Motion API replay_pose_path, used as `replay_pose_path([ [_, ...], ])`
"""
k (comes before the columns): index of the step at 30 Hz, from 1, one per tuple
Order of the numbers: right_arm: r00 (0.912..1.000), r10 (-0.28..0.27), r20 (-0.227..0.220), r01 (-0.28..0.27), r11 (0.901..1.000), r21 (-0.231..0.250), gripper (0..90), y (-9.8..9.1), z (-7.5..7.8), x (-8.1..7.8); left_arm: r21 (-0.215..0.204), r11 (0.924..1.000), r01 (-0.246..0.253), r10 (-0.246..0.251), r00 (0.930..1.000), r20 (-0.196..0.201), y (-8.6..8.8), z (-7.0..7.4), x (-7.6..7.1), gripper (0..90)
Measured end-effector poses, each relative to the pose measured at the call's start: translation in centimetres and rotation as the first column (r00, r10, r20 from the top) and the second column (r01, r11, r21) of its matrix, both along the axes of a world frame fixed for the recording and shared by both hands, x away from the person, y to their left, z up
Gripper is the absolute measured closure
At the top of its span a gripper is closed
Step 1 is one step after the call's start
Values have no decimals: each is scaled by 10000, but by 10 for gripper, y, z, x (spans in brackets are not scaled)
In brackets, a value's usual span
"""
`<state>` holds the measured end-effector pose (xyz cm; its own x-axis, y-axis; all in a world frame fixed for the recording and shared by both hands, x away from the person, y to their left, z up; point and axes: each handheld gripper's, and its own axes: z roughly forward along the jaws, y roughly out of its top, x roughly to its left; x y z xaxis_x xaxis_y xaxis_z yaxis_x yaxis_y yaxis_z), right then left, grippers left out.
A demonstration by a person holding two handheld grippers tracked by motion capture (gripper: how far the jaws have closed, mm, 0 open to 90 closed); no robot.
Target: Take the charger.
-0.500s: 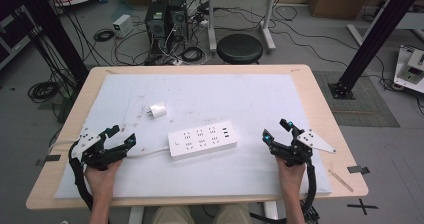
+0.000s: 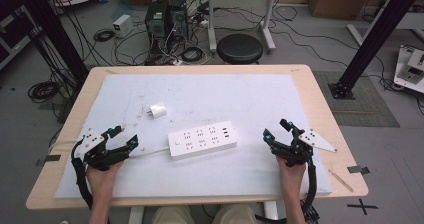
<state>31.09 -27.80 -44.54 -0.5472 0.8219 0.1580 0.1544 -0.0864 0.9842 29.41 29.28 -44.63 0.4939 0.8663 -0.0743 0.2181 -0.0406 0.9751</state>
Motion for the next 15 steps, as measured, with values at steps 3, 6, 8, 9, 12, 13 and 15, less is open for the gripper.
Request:
replay_pose_path([
  [3, 10000, -27, 20, 27, 10000, 46, 205, -1, 0, 0, 81, 10000, 48, -48, 10000, 55, -1, 0, 0, 237],
  [6, 9999, -45, -108, 47, 9999, 159, 205, -2, -1, 1, 242, 9996, 143, -141, 9999, -79, -4, -1, 3, 237],
  [8, 10000, 9, -80, -8, 9999, 126, 205, -2, -1, 2, 271, 9995, 187, -184, 9998, -104, -5, -1, 4, 237],
  [9, 10000, -10, -61, 10, 10000, 65, 205, -1, -1, 1, 271, 9995, 187, -184, 9998, -104, -5, -1, 4, 237],
  [12, 10000, 18, -48, -19, 9998, -178, 205, 2, 0, 0, 761, 9965, 335, -320, 9993, -209, -10, 3, 3, 237],
  [13, 10000, 18, -48, -19, 9998, -178, 205, 2, 0, 0, 761, 9965, 335, -320, 9993, -209, -10, 3, 3, 237],
  [15, 9999, -152, 28, 152, 9997, -183, 205, 1, 0, 1, 855, 9950, 517, -499, 9985, -229, -10, 7, 2, 237],
])
